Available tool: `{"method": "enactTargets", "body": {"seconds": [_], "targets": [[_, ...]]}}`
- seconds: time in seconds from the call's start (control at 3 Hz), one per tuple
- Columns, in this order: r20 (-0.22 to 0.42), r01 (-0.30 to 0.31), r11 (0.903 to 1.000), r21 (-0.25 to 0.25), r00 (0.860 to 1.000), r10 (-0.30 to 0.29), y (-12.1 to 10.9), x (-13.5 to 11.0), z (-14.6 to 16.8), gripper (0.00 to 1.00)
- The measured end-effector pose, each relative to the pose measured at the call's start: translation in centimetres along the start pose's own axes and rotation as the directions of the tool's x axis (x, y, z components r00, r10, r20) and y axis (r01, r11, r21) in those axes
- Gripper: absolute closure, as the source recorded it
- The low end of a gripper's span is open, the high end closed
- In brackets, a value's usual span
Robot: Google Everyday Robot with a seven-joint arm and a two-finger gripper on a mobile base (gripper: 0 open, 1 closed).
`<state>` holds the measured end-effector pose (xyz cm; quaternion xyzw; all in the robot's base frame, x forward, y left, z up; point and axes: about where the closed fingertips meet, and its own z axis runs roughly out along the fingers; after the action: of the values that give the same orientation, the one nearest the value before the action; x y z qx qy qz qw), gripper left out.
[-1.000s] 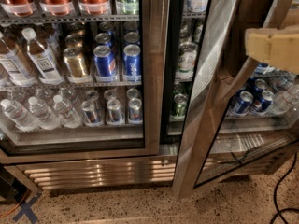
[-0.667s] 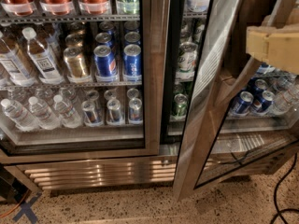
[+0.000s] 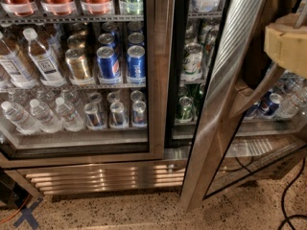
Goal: Open right fridge door
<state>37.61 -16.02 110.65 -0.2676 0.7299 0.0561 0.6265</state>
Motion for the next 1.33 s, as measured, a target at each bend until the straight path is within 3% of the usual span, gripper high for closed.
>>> {"method": "enactTargets", "body": {"seconds": [0.33,0.67,1.0,1.33], "targets": [[-0.003,0.003,0.9999,0.013,1.0,-0.003,0.55,-0.26,-0.61,1.0],[-0.003,0.004,0.9999,0.013,1.0,-0.003,0.57,-0.25,-0.64,0.81],[-0.004,0.004,0.9999,0.014,1.0,-0.004,0.58,-0.27,-0.66,0.48],[-0.004,0.004,0.9999,0.014,1.0,-0.004,0.58,-0.28,-0.67,0.48]]}}
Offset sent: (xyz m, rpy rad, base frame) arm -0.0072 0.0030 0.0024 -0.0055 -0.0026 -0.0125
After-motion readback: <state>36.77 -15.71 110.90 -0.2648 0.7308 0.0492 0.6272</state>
